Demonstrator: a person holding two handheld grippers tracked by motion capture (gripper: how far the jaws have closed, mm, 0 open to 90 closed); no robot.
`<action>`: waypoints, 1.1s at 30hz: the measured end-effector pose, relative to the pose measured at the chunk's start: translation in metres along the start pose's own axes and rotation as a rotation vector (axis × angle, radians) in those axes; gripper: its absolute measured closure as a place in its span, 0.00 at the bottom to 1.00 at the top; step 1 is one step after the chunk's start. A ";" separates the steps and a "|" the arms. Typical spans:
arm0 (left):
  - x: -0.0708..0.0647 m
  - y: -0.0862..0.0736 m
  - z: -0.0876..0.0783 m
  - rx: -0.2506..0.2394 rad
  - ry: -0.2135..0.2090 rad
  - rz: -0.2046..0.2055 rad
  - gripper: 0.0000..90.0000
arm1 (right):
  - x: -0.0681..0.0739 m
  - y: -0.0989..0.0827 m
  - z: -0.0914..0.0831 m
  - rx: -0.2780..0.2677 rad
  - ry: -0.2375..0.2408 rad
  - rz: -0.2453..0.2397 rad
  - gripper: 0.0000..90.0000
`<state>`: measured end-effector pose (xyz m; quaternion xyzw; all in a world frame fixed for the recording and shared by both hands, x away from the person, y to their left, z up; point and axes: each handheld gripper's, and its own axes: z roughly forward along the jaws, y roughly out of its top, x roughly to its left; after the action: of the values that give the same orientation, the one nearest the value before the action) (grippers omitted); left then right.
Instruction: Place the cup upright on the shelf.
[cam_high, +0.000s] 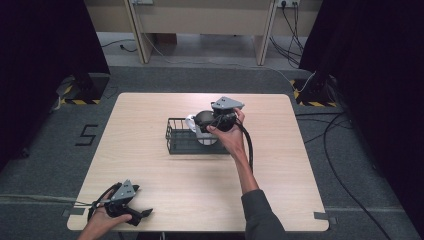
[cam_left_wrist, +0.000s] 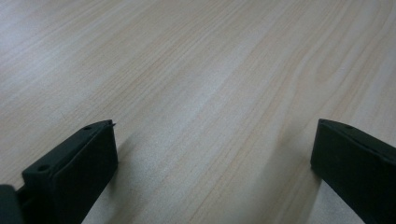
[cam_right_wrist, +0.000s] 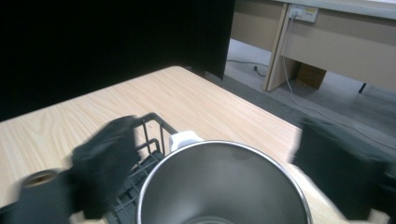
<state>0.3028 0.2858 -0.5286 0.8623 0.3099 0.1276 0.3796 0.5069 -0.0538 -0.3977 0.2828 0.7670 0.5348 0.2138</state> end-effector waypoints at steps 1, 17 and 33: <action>0.000 0.000 0.000 0.000 0.000 0.000 0.00 | 0.000 0.000 -0.002 -0.004 0.002 0.003 0.17; 0.000 0.000 0.000 0.000 -0.001 -0.001 0.00 | 0.014 -0.005 -0.034 -0.032 0.026 0.023 0.17; 0.000 0.000 0.000 0.000 -0.001 0.000 0.00 | 0.036 -0.023 -0.067 -0.061 0.069 0.042 0.17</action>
<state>0.3030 0.2858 -0.5287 0.8624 0.3096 0.1275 0.3797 0.4328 -0.0827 -0.3977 0.2736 0.7510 0.5719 0.1844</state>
